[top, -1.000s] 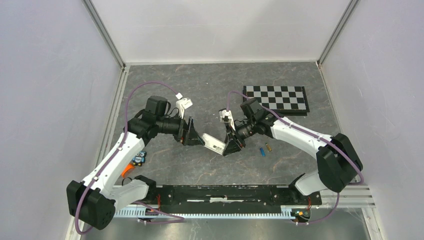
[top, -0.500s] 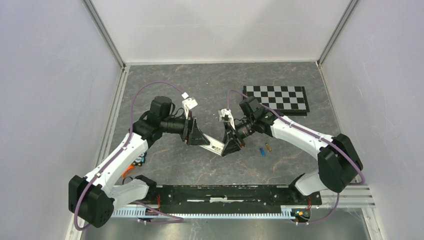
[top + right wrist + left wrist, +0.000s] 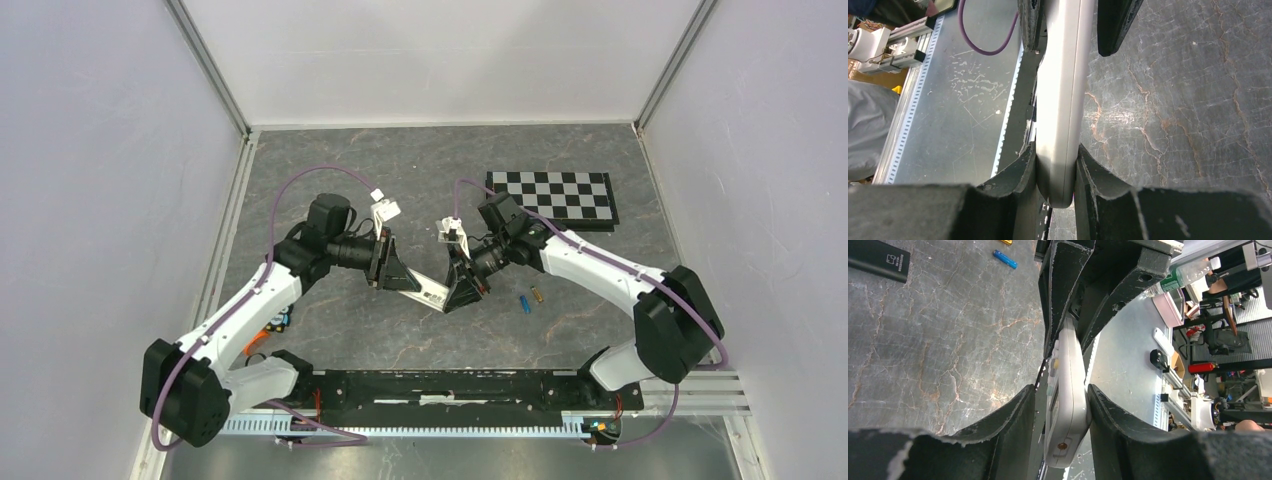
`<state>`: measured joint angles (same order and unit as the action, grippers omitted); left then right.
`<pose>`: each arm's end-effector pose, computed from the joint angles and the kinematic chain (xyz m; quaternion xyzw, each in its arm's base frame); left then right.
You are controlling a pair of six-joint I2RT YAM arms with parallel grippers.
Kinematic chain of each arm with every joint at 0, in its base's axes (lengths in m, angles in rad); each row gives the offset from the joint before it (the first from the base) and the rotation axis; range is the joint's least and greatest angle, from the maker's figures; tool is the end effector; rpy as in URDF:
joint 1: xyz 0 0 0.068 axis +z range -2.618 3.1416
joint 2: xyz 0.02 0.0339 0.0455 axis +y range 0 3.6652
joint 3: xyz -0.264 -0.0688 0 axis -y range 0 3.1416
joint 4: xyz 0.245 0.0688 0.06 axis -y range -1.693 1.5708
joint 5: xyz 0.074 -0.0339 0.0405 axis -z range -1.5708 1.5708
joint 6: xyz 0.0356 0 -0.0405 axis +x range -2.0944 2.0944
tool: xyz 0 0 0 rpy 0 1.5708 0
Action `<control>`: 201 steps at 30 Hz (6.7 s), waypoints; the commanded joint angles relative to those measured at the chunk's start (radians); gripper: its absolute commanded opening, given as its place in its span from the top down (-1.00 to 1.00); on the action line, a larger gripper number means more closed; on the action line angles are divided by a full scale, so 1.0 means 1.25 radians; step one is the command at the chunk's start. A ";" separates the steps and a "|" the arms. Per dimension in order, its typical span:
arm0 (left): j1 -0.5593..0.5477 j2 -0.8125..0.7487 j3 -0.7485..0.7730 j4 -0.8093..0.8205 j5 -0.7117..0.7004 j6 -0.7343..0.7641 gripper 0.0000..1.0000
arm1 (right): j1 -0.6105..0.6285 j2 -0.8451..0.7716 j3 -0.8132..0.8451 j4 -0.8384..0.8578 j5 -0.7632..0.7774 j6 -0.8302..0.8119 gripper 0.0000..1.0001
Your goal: Load the batteries into the remote control
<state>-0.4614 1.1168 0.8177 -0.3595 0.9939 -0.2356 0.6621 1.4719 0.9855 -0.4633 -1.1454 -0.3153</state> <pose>0.1926 -0.1291 0.2787 0.2976 0.7605 -0.5345 0.2177 0.2089 0.2040 0.2426 -0.5219 0.6288 0.5526 0.1639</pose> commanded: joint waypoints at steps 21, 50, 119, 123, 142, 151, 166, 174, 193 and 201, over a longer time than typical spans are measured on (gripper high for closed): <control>-0.005 -0.010 -0.263 0.424 -0.390 -0.432 0.96 | -0.134 -0.111 -0.238 0.566 0.432 0.676 -0.38; -0.005 0.001 -0.384 0.420 -0.481 -0.558 0.96 | 0.021 0.151 -0.243 0.721 0.517 0.922 0.24; -0.005 0.036 -0.332 0.334 -0.494 -0.578 0.96 | 0.020 0.193 -0.299 0.805 0.452 0.996 -0.11; -0.005 0.047 -0.330 0.346 -0.469 -0.568 0.96 | 0.019 0.205 -0.303 0.829 0.445 1.011 -0.11; -0.008 0.102 -0.333 0.367 -0.450 -0.546 0.96 | 0.035 0.276 -0.356 1.476 0.334 1.406 -0.03; -0.010 0.081 -0.283 0.236 -0.523 -0.492 0.96 | 0.022 0.235 -0.358 1.404 0.357 1.324 0.02; -0.009 0.085 -0.199 0.078 -0.593 -0.425 0.96 | -0.058 0.184 -0.359 1.001 0.443 1.101 0.02; -0.009 0.055 -0.122 -0.024 -0.725 -0.354 0.96 | -0.097 0.129 -0.361 0.788 0.527 0.979 -0.03; -0.008 0.030 0.077 -0.060 -0.417 -0.050 0.96 | -0.095 -0.064 -0.195 0.352 0.570 0.501 -0.50; -0.008 -0.048 0.090 0.034 -0.136 0.024 0.96 | -0.094 -0.173 -0.109 0.430 0.237 0.410 -0.82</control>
<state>-0.4725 1.1271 0.8909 -0.4263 0.5816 -0.3149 0.5411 1.2816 0.7696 -0.0162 -0.5961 0.2642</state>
